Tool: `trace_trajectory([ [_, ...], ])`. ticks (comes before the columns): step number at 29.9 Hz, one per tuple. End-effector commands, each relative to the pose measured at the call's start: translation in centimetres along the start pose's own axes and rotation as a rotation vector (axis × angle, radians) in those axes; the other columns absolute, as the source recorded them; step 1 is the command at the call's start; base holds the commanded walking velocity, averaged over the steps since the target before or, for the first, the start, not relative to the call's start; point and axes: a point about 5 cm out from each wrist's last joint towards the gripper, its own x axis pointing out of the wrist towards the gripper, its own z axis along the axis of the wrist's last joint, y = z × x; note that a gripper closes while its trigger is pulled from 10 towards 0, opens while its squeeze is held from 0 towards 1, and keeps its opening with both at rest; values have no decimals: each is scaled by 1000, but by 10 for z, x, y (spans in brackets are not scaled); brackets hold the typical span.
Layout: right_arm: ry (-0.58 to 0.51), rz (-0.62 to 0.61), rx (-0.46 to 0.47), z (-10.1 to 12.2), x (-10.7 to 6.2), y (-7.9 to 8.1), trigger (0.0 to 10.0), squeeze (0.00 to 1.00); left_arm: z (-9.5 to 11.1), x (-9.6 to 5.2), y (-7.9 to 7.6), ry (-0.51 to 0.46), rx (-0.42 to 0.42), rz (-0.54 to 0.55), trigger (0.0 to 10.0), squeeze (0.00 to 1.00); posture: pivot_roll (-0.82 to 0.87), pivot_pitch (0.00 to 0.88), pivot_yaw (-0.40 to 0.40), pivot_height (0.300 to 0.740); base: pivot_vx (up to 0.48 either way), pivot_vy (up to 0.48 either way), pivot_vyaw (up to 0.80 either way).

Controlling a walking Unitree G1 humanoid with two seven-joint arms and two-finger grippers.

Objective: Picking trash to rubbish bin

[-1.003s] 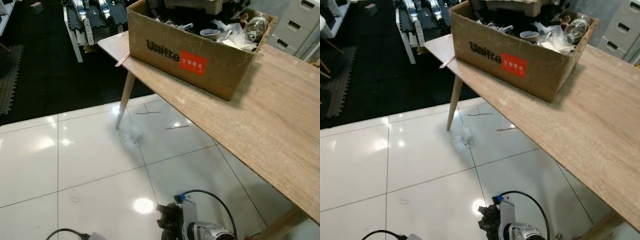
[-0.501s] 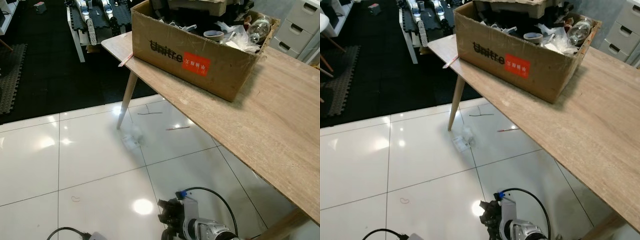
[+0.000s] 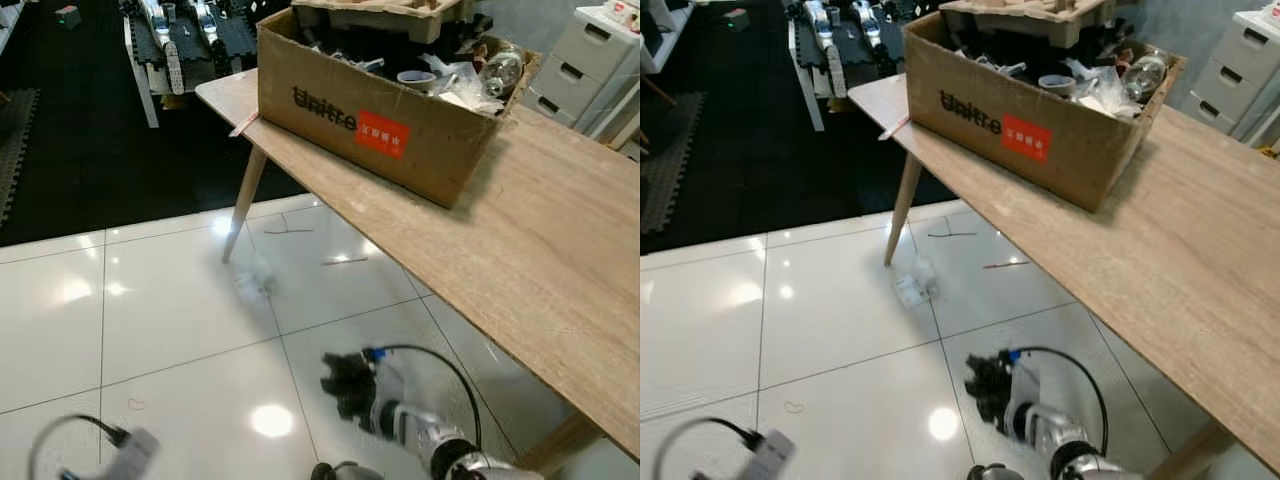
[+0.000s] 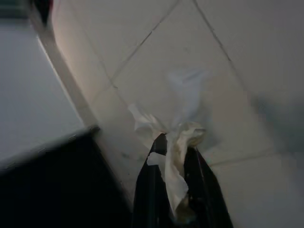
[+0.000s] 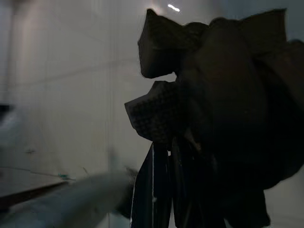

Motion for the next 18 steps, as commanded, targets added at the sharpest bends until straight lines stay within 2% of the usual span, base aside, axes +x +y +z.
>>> trace_trajectory([
  [1,-22,82,-13,4,3,8,10000,0,-4,0,4,25,-135,23,10000,0,119,103,-55,740,0,0,0],
  [2,-22,82,-13,4,3,8,10000,0,-4,0,4,25,-135,23,10000,0,119,103,-55,740,0,0,0],
  [3,-61,143,-17,15,6,14,10000,0,0,2,7,40,-277,27,10000,0,119,104,-54,740,0,0,0],
  [5,-61,143,-17,15,6,14,10000,0,0,2,7,40,-277,27,10000,0,119,104,-54,740,0,0,0],
  [6,-178,303,-38,50,12,31,10000,0,29,5,3,3,-623,-77,10000,0,118,104,-49,740,0,0,0],
  [7,-178,303,-38,50,12,31,10000,0,29,5,3,3,-623,-77,10000,0,118,104,-49,740,0,0,0],
  [8,-219,370,-67,64,13,38,10000,0,44,4,0,-41,-712,-135,10000,0,118,104,-49,740,0,0,0],
  [9,-237,411,-117,73,13,44,10000,0,57,3,-3,-87,-743,-183,10000,0,115,104,-43,740,0,0,0],
  [10,-237,411,-117,73,13,44,10000,0,57,3,-3,-87,-743,-183,10000,0,115,104,-43,740,0,0,0],
  [11,-251,450,-174,81,13,50,10000,0,68,1,-7,-125,-774,-237,10000,0,115,104,-43,740,0,0,0],
  [12,-251,450,-174,81,13,50,10000,0,68,1,-7,-125,-774,-237,10000,0,115,104,-43,740,0,0,0],
  [14,-339,494,-250,110,10,61,10000,0,88,-3,-12,-203,-842,-321,10000,0,106,104,-37,740,0,0,0],
  [15,-339,494,-250,110,10,61,10000,0,88,-3,-12,-203,-842,-321,10000,0,106,104,-37,740,0,0,0],
  [18,-528,498,-303,159,-5,71,10000,0,110,-7,-13,-301,-924,-407,10000,0,98,106,-28,740,0,0,0],
])
